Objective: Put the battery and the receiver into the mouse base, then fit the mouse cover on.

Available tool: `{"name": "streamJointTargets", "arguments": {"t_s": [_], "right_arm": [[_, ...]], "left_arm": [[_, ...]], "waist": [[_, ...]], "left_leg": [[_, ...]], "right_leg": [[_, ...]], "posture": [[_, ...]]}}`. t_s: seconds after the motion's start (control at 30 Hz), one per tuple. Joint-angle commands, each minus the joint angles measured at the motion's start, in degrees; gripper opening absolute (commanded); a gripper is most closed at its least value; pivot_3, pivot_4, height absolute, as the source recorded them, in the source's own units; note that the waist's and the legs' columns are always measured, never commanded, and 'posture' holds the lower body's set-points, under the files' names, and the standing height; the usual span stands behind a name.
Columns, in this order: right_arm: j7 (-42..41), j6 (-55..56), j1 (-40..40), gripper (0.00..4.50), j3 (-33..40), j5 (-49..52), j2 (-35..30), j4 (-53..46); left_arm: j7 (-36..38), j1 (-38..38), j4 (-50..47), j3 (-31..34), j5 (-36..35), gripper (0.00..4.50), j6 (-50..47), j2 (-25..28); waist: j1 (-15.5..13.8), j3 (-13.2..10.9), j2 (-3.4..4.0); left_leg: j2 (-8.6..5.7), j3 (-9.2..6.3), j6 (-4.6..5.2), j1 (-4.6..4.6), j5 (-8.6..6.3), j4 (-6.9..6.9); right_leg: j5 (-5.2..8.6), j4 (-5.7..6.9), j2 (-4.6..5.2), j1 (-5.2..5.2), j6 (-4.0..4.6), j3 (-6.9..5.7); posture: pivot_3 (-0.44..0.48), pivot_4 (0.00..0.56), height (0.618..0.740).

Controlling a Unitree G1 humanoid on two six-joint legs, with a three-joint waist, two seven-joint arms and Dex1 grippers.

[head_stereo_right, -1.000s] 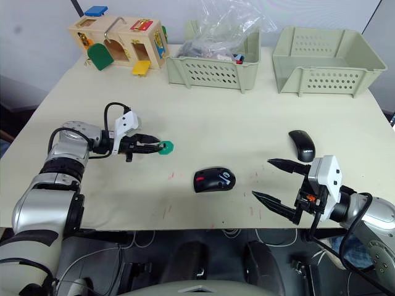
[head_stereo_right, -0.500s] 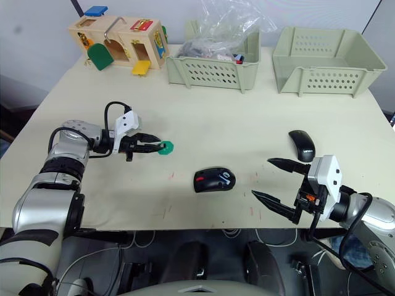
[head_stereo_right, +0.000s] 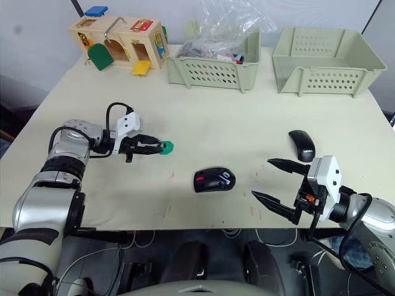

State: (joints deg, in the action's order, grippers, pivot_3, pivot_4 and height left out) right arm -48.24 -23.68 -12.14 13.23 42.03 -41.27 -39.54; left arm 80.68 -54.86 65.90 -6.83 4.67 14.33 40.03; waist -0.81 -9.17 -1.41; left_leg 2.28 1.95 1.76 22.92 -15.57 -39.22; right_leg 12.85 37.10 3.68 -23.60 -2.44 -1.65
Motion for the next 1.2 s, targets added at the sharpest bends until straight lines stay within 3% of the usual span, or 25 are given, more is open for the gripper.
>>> {"name": "streamJointTargets", "arguments": {"t_s": [0.03,0.07,0.13,0.2,0.43,0.67,0.83,0.93,1.2], "right_arm": [[0.2,0.3,-0.3,4.5,0.8,0.9,0.1,-2.1],[0.2,0.3,-0.3,4.5,0.8,0.9,0.1,-2.1],[0.2,0.3,-0.5,4.5,0.8,0.9,0.1,-2.2],[0.3,0.4,-0.5,4.5,0.8,1.0,0.1,-2.2],[0.7,-0.4,0.7,4.5,0.2,1.4,0.1,-1.9],[9.4,-10.3,6.9,4.5,-3.0,6.3,0.0,-3.8],[19.8,-24.2,22.9,4.5,-9.5,14.4,1.9,-1.3],[29.3,-36.1,35.8,4.5,-11.7,24.3,4.9,7.8],[52.4,-47.3,55.9,4.5,-10.4,47.2,16.2,32.2]], "left_arm": [[-0.2,-1.1,0.1,0.0,0.5,1.57,1.1,0.5],[-0.1,-1.0,0.1,0.0,0.6,1.57,1.1,0.5],[0.0,-0.9,0.0,0.1,0.7,0.61,1.3,0.6],[0.1,-0.9,0.0,0.1,0.6,0.09,1.4,0.6],[1.0,-0.8,-1.1,1.1,-0.6,0.09,1.0,0.9],[6.0,0.7,-10.6,3.5,-5.8,0.09,-4.4,1.6],[7.5,6.0,-33.8,4.9,-12.9,0.09,-16.2,2.1],[6.5,7.3,-45.9,4.8,-16.2,0.09,-21.5,1.5],[1.6,7.5,-61.7,4.5,-20.8,0.09,-28.3,-0.3]], "waist": [[0.0,0.0,0.0],[0.0,0.0,0.0],[0.0,0.0,0.0],[0.0,0.0,0.0],[0.0,0.0,0.0],[0.0,0.0,-0.01],[0.5,-0.1,-0.09],[0.5,-0.1,-0.08],[0.5,-0.1,-0.08]], "left_leg": [[0.0,0.0,0.0,0.0,0.0,0.0],[0.0,0.0,0.0,0.0,0.0,0.0],[0.0,0.0,0.0,0.0,0.0,0.0],[0.0,0.0,0.0,0.0,0.0,0.0],[0.0,0.0,0.0,0.0,0.0,-0.01],[0.01,-0.02,0.0,0.0,0.0,-0.03],[0.05,-0.05,0.0,-0.02,0.0,-0.05],[0.04,-0.1,0.0,-0.03,0.0,-0.07],[0.02,-0.07,0.0,-0.02,0.01,-0.06]], "right_leg": [[0.0,0.0,0.0,0.0,0.0,0.0],[0.0,0.0,0.0,0.0,0.0,0.0],[0.0,0.0,0.0,0.0,0.0,0.0],[0.0,0.01,0.0,0.0,0.0,0.0],[0.0,0.02,0.0,0.0,0.0,0.0],[0.0,0.08,0.0,-0.01,0.02,0.0],[-0.01,0.21,0.02,-0.08,0.03,0.14],[0.01,0.23,0.01,-0.06,0.05,0.06],[0.0,0.39,0.03,-0.14,0.08,0.13]], "posture": [[0.0,0.15,0.74],[0.0,0.15,0.74],[0.0,0.15,0.74],[0.0,0.15,0.74],[0.0,0.15,0.74],[0.0,0.15,0.74],[0.0,0.15,0.74],[0.0,0.15,0.74],[0.0,0.15,0.74]]}}
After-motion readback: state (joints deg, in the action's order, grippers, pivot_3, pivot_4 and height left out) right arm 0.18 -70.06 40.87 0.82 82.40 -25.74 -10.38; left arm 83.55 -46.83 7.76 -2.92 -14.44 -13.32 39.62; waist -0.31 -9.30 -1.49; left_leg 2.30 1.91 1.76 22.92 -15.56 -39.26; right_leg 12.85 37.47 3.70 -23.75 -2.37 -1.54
